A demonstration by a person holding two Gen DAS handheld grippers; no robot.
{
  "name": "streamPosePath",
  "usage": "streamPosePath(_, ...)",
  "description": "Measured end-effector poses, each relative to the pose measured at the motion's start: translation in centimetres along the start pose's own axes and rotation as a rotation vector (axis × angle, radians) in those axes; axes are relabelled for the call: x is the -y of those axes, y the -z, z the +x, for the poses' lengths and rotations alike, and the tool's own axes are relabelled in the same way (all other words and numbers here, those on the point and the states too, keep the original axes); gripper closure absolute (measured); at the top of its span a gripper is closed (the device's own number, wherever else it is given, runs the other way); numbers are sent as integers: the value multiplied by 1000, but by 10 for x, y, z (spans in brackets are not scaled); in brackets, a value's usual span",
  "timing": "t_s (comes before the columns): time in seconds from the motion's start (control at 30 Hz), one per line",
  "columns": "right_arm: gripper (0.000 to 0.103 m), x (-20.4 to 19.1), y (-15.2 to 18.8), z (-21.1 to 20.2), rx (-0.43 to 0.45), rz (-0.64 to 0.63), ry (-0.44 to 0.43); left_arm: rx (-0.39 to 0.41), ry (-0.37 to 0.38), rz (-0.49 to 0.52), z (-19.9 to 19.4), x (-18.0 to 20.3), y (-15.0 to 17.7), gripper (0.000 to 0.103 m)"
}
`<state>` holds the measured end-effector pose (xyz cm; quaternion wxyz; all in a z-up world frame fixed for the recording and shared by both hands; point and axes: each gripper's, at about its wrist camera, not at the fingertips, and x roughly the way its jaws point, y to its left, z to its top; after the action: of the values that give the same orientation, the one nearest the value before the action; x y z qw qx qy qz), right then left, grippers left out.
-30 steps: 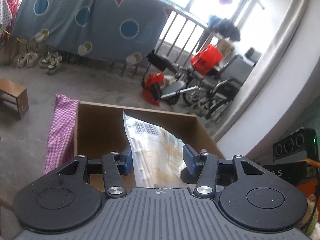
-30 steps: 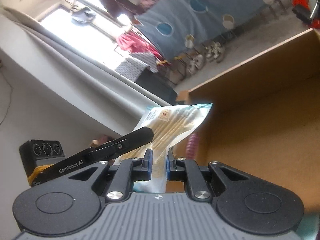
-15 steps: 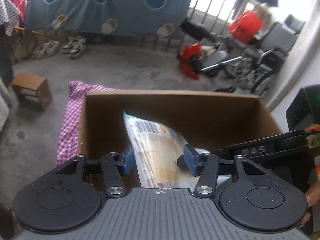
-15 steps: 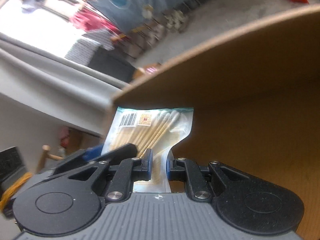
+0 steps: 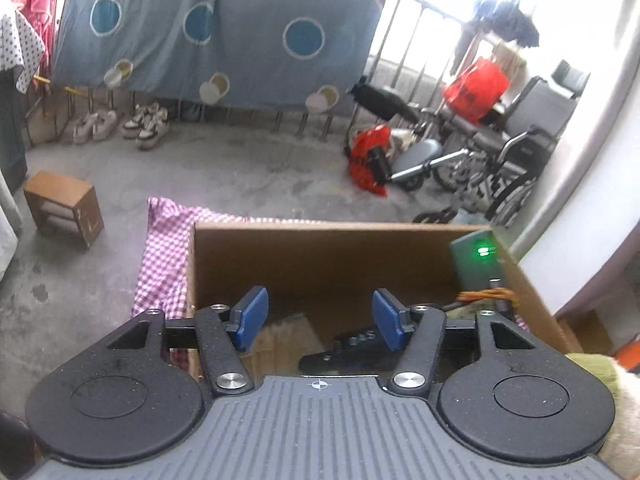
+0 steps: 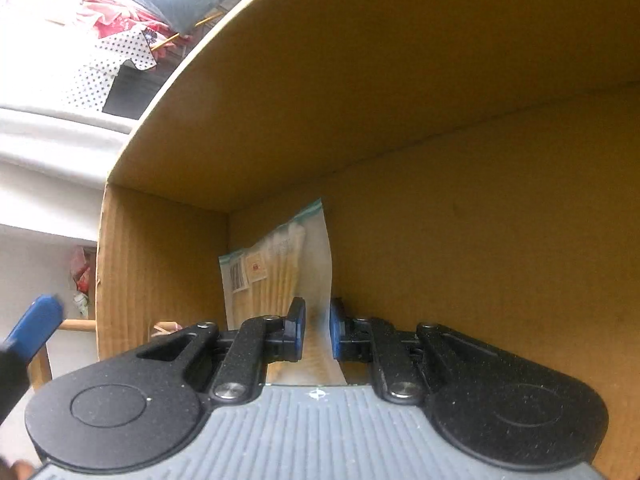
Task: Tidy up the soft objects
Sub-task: 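Carry the swab packet into the cardboard box and open the right gripper, then move the right gripper back toward the light-blue towel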
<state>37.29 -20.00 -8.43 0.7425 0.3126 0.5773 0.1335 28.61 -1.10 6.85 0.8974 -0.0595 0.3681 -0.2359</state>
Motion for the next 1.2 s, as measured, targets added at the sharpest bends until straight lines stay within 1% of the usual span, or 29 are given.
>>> streamPosePath(0.07, 89, -3, 3, 1, 19, 4, -6, 18, 5, 6, -9, 0, 0, 36)
streamPosePath(0.1, 87, -3, 5, 1, 29, 10, -10, 26, 7, 11, -13, 1, 0, 31)
streamPosePath(0.13, 86, -4, 6, 0, 36, 22, -9, 35, 9, 15, -19, 1, 2, 24)
streamPosePath(0.17, 85, -4, 7, -1, 39, 36, 1, 42, 9, 19, -22, 2, 2, 19)
streamPosePath(0.2, 81, -4, 8, -4, 38, 38, 8, 49, 10, 23, -27, 2, 3, 10)
streamPosePath(0.23, 76, -5, 11, -9, 43, 37, 17, 54, 10, 25, -33, 2, 5, 3)
streamPosePath(0.3, 70, -11, 18, -27, 72, 10, 38, 64, 8, 25, -46, -1, 9, 1)
streamPosePath(0.4, 70, -34, 34, -57, 98, -90, 43, 99, -8, 32, -70, -6, 19, 0)
streamPosePath(0.47, 70, -52, 50, -73, 76, -164, 11, 116, -23, 40, -87, -11, 27, 0)
streamPosePath(0.53, 70, -64, 64, -80, 17, -225, -13, 133, -41, 42, -99, -15, 37, 0)
streamPosePath(0.57, 70, -73, 72, -75, -11, -254, -10, 139, -49, 44, -105, -18, 44, 0)
streamPosePath(0.67, 70, -90, 88, -53, -108, -330, 68, 142, -83, 30, -116, -26, 67, 0)
streamPosePath(0.77, 70, -88, 94, -23, -200, -344, 137, 131, -114, -19, -122, -37, 90, 0)
streamPosePath(0.87, 70, -82, 93, 1, -246, -334, 189, 99, -119, -84, -123, -51, 112, 0)
streamPosePath(0.97, 71, -87, 83, 12, -237, -347, 224, 66, -137, -134, -126, -66, 131, 0)
streamPosePath(1.1, 70, -90, 73, 12, -185, -331, 217, 35, -153, -184, -126, -79, 149, 0)
streamPosePath(1.2, 71, -87, 70, 9, -172, -302, 200, 35, -145, -193, -128, -83, 159, 0)
